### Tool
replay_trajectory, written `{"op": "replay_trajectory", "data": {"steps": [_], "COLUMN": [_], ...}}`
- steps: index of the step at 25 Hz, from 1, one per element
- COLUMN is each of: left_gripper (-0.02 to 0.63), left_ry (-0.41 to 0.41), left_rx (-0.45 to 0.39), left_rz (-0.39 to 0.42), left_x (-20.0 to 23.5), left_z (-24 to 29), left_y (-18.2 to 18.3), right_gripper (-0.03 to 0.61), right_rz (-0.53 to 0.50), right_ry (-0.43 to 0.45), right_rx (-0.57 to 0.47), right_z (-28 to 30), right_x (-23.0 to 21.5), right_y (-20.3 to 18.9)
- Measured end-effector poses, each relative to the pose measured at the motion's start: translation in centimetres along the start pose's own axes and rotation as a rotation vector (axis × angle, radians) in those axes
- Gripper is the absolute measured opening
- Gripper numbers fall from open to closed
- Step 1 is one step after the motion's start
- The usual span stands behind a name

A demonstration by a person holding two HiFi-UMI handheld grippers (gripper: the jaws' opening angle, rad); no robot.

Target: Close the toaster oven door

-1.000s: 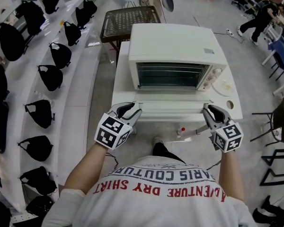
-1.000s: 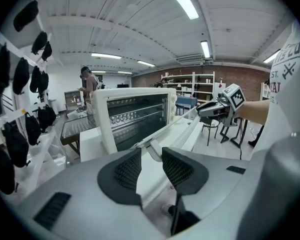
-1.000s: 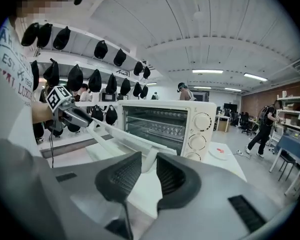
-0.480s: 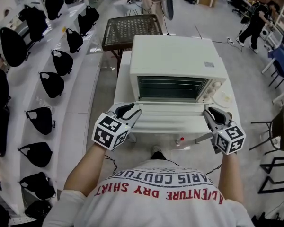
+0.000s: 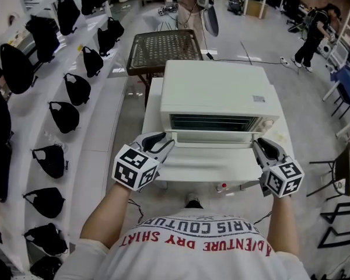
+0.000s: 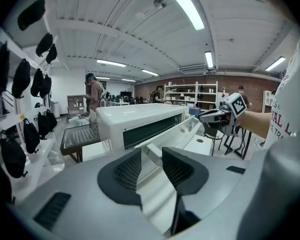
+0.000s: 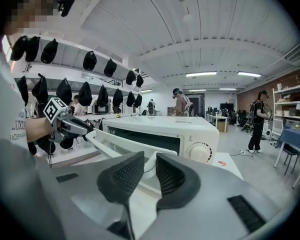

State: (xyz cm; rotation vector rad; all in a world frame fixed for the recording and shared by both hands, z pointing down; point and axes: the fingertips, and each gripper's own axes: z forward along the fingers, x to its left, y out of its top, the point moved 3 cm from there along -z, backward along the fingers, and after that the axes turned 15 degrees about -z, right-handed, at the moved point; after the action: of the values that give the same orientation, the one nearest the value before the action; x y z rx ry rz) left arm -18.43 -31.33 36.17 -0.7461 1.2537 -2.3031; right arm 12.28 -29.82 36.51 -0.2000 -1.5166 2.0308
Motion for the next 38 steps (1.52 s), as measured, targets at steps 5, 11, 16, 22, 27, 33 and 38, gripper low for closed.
{"op": "replay_trajectory", "data": {"steps": [5, 11, 16, 22, 27, 33, 38], "left_gripper": [0.147, 0.138, 0.129, 0.124, 0.132, 0.137, 0.079], "left_ry": [-0.003, 0.008, 0.014, -0.025, -0.031, 0.001, 0.021], "left_rx": [-0.025, -0.036, -0.027, -0.011, -0.022, -0.029, -0.047], "left_rz": [-0.005, 0.009, 0.039, 0.013, -0.009, 0.0, -0.012], "left_x": [0.7, 1.7, 2.2, 2.4, 2.6, 2.6, 1.7], "left_z": [0.8, 1.8, 2.6, 2.6, 2.7, 2.6, 1.5], "left_y": [1.5, 3.0, 4.0, 4.1, 4.0, 4.0, 3.7], "right_gripper": [0.063, 0.058, 0.03, 0.026, 0.026, 0.026, 0.026], "right_rz": [0.011, -0.039, -0.079, -0.074, -0.068, -0.05, -0.044], "right_ry": [0.001, -0.033, -0.065, -0.051, -0.046, -0.054, -0.058], "right_rx": [-0.009, -0.004, 0.007, -0.005, -0.016, -0.027, -0.081], "right_z": [1.0, 2.6, 3.7, 4.2, 4.3, 4.2, 2.9], "right_x": [-1.3, -2.2, -2.8, -2.9, -3.0, -3.0, -1.5], "right_y": [0.9, 2.1, 2.8, 3.0, 2.9, 2.9, 3.3]}}
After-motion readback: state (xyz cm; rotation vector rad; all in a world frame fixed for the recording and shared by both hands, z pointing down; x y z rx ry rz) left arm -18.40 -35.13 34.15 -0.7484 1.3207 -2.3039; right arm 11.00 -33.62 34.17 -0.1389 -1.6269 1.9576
